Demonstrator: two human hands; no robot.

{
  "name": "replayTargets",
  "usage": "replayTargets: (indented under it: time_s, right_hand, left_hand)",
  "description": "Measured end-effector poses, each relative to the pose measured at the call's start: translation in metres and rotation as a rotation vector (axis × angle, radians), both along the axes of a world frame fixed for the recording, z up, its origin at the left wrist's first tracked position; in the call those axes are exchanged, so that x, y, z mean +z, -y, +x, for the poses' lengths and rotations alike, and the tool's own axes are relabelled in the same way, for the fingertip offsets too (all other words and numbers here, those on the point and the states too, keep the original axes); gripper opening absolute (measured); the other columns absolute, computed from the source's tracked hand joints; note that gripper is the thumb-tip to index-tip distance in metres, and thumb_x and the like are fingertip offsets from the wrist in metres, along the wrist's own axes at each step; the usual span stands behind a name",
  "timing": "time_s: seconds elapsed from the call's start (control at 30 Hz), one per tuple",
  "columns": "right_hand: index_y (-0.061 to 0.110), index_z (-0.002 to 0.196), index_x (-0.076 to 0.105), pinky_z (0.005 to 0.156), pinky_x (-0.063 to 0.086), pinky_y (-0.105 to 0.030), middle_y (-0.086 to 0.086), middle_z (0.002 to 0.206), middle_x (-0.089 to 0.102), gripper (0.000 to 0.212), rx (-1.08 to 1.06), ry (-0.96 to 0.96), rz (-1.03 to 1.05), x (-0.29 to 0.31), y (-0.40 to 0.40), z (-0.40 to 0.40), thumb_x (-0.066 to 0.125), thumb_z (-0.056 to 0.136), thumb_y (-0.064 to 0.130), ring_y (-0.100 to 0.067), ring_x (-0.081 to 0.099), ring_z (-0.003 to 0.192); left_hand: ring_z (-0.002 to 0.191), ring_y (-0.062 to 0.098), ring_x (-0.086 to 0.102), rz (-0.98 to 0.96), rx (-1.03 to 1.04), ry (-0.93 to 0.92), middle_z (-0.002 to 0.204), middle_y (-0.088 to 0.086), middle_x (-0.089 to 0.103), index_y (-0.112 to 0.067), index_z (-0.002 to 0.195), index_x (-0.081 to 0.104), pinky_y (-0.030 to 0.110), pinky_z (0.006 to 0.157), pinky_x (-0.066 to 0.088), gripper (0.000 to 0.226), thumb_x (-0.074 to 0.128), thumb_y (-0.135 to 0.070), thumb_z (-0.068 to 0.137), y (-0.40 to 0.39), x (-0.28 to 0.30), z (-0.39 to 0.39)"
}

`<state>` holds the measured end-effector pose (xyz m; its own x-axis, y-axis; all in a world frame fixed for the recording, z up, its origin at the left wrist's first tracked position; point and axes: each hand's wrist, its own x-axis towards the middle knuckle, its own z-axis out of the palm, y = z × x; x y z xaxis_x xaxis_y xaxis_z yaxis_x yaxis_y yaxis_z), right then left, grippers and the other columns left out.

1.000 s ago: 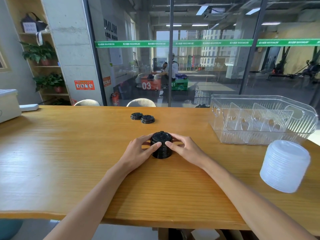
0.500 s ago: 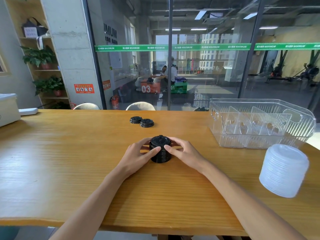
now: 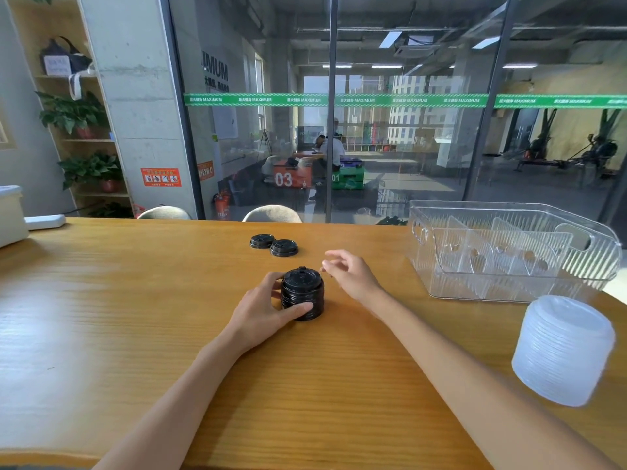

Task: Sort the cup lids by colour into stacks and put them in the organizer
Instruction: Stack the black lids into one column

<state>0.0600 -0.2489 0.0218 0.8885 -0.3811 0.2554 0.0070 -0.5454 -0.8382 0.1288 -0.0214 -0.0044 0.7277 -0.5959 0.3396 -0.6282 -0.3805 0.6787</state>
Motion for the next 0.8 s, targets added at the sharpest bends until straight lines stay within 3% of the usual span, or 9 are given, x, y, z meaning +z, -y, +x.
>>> replayTargets:
  time_s: [0.13, 0.37, 0.53, 0.7, 0.8]
  right_hand:
    - [0.016, 0.149, 0.056, 0.099, 0.048, -0.032, -0.003, 0.135, 0.068, 0.048, -0.044, -0.085, -0.078, 0.005, 0.004, 0.044, 0.065, 0.106, 0.033, -0.019, 0.063, 0.122]
    - [0.013, 0.152, 0.049, 0.096, 0.05, -0.034, -0.005, 0.13, 0.068, 0.061, -0.08, -0.182, -0.144, -0.01, 0.014, 0.095, 0.074, 0.1, 0.034, -0.019, 0.062, 0.112]
    - [0.017, 0.15, 0.052, 0.106, 0.051, -0.043, -0.001, 0.126, 0.068, 0.066, -0.142, -0.192, -0.197, -0.017, 0.015, 0.12, 0.078, 0.095, 0.042, -0.022, 0.055, 0.13]
    - [0.019, 0.153, 0.051, 0.112, 0.043, -0.047, -0.005, 0.147, 0.06, 0.071, -0.15, -0.248, -0.389, -0.017, 0.008, 0.141, 0.076, 0.094, 0.051, -0.03, 0.042, 0.143]
    - [0.018, 0.159, 0.045, 0.119, 0.035, -0.055, -0.008, 0.162, 0.046, 0.079, -0.108, -0.284, -0.471, -0.015, 0.004, 0.154, 0.077, 0.095, 0.05, -0.035, 0.034, 0.15]
  left_hand:
    - [0.12, 0.007, 0.063, 0.042, -0.007, -0.03, 0.138, -0.01, 0.065, -0.03, 0.154, 0.046, 0.035, 0.103, 0.053, 0.096, 0.081, -0.075, 0.076, 0.001, 0.004, 0.011]
    - [0.114, -0.001, 0.061, 0.04, -0.015, -0.045, 0.13, -0.016, 0.065, -0.037, 0.152, 0.049, 0.032, 0.101, 0.052, 0.103, 0.075, -0.088, 0.066, -0.007, -0.001, 0.031]
    - [0.115, 0.0, 0.062, 0.046, -0.012, -0.014, 0.126, -0.018, 0.066, -0.037, 0.151, 0.048, 0.036, 0.103, 0.054, 0.102, 0.073, -0.089, 0.066, -0.006, -0.001, 0.033]
    - [0.119, 0.005, 0.065, 0.023, 0.008, 0.017, 0.129, -0.016, 0.07, -0.037, 0.147, 0.051, 0.04, 0.105, 0.054, 0.1, 0.07, -0.093, 0.067, -0.004, -0.004, 0.033]
    - [0.118, 0.004, 0.066, 0.012, 0.007, 0.022, 0.127, -0.017, 0.071, -0.037, 0.146, 0.052, 0.042, 0.106, 0.055, 0.101, 0.068, -0.095, 0.065, -0.003, -0.005, 0.034]
